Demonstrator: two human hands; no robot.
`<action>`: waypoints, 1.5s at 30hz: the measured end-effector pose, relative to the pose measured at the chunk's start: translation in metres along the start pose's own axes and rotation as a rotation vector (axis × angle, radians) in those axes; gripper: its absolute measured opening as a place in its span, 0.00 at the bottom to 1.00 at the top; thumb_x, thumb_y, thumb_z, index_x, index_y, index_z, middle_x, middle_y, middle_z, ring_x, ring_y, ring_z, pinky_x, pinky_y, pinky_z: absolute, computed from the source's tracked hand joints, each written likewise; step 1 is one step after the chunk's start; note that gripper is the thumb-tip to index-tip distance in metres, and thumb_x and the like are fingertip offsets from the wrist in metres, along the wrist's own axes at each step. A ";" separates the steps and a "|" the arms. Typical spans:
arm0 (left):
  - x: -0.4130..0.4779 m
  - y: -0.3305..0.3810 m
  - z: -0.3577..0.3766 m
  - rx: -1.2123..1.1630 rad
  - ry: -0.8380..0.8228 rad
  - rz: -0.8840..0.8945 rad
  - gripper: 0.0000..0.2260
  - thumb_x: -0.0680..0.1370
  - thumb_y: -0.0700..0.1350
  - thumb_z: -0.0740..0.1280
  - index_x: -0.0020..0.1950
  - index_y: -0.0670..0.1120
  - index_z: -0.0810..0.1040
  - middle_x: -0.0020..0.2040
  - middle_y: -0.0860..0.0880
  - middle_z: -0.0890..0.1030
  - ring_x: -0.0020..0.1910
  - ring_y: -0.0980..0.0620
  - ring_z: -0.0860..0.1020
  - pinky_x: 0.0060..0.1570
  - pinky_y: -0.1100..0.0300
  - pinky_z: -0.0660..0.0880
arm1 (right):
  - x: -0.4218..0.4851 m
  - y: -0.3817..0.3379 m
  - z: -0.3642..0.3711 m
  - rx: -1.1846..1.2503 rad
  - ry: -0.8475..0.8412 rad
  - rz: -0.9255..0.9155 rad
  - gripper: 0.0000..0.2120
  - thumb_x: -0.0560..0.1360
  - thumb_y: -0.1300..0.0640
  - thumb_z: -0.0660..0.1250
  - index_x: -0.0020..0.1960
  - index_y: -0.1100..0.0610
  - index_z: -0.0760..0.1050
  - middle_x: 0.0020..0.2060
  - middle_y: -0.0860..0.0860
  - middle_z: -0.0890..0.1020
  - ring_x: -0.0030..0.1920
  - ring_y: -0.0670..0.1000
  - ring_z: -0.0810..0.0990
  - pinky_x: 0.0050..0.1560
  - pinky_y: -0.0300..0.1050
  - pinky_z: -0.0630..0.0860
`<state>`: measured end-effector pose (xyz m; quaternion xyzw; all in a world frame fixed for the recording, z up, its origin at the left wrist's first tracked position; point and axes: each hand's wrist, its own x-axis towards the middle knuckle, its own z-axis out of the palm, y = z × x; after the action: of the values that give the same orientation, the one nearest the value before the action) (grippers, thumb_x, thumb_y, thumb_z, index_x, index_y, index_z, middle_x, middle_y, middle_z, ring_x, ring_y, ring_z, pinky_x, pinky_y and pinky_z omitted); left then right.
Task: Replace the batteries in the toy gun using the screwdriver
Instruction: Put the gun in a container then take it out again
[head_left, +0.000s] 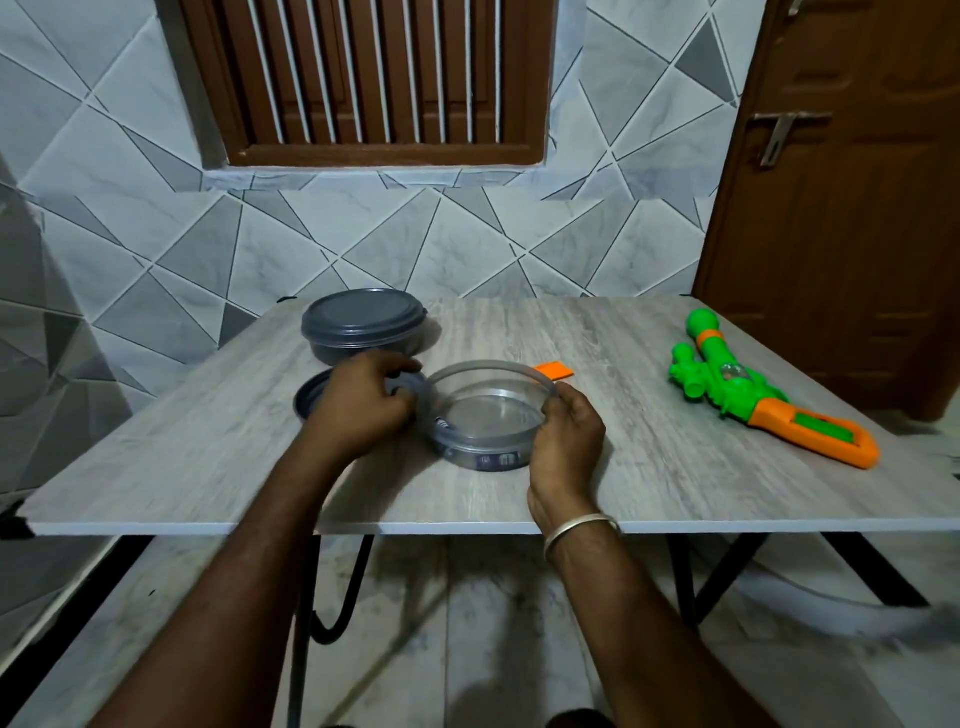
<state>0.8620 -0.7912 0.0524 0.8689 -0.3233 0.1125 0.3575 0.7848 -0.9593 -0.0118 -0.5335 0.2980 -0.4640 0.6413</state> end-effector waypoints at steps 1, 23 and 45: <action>0.003 0.008 0.000 -0.009 0.001 0.029 0.14 0.77 0.38 0.68 0.62 0.46 0.83 0.53 0.51 0.82 0.50 0.53 0.79 0.43 0.65 0.74 | 0.000 -0.001 0.000 0.000 0.000 0.002 0.14 0.78 0.61 0.59 0.56 0.55 0.82 0.50 0.48 0.84 0.50 0.49 0.81 0.56 0.53 0.80; 0.043 0.083 0.046 0.764 -0.696 0.111 0.10 0.78 0.45 0.67 0.58 0.46 0.83 0.55 0.45 0.84 0.50 0.47 0.81 0.48 0.55 0.77 | -0.002 -0.001 0.005 -0.179 0.042 -0.088 0.16 0.81 0.62 0.57 0.63 0.60 0.78 0.57 0.54 0.83 0.55 0.52 0.81 0.53 0.37 0.72; 0.061 0.063 0.026 0.845 -0.815 0.184 0.13 0.76 0.38 0.71 0.51 0.57 0.84 0.48 0.53 0.79 0.51 0.49 0.81 0.51 0.54 0.81 | -0.005 -0.003 0.005 -0.176 0.033 -0.087 0.15 0.81 0.61 0.56 0.59 0.57 0.80 0.53 0.52 0.84 0.51 0.50 0.81 0.49 0.37 0.73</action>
<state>0.8673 -0.8723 0.0939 0.8775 -0.4355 -0.0807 -0.1836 0.7868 -0.9527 -0.0077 -0.5924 0.3248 -0.4721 0.5663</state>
